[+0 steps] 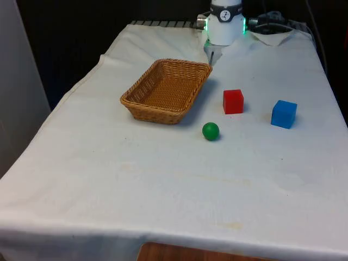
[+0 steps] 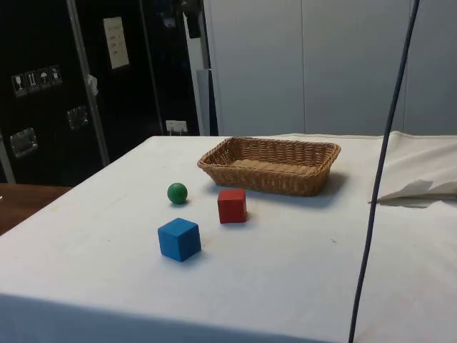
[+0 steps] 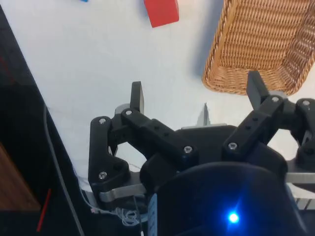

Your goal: Place all non-red objects into the basket.

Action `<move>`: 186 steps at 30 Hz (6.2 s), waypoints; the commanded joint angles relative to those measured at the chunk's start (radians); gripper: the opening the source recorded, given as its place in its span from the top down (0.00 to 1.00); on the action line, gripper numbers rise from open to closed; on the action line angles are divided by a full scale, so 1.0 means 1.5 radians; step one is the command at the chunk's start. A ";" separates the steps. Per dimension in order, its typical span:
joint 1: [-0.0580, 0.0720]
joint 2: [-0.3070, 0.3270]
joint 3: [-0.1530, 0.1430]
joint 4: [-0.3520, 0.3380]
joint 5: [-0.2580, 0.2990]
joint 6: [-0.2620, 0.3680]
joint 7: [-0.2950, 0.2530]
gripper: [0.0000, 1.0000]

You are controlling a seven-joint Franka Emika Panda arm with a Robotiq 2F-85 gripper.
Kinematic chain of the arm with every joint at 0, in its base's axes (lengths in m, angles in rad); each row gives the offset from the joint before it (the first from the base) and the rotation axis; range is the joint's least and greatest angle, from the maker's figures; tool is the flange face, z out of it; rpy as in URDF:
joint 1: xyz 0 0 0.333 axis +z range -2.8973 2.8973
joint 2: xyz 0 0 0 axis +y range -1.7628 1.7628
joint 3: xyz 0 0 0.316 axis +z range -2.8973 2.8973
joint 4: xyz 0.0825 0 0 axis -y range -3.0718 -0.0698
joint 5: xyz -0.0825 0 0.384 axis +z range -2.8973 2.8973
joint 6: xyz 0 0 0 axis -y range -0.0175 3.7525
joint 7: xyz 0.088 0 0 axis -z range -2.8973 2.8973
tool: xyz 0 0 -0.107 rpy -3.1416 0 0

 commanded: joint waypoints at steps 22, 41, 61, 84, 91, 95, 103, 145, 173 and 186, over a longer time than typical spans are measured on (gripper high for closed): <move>0.003 0.086 0.008 0.053 -0.011 0.075 0.007 0.00; 0.005 0.107 0.028 0.038 -0.006 0.134 0.017 0.00; -0.003 0.177 0.034 0.031 0.015 0.215 0.007 0.00; -0.023 0.249 0.021 0.010 0.060 0.313 -0.045 0.00; -0.028 0.271 0.019 0.004 0.061 0.340 -0.059 0.00; -0.031 0.283 0.019 -0.001 0.065 0.357 -0.072 0.00; -0.033 0.301 0.021 -0.003 0.081 0.372 -0.089 0.00; -0.035 0.402 0.021 0.012 0.173 0.415 -0.267 0.00; -0.029 0.405 0.010 -0.006 0.168 0.454 -0.269 0.00; -0.030 0.407 0.010 -0.002 0.168 0.448 -0.269 0.00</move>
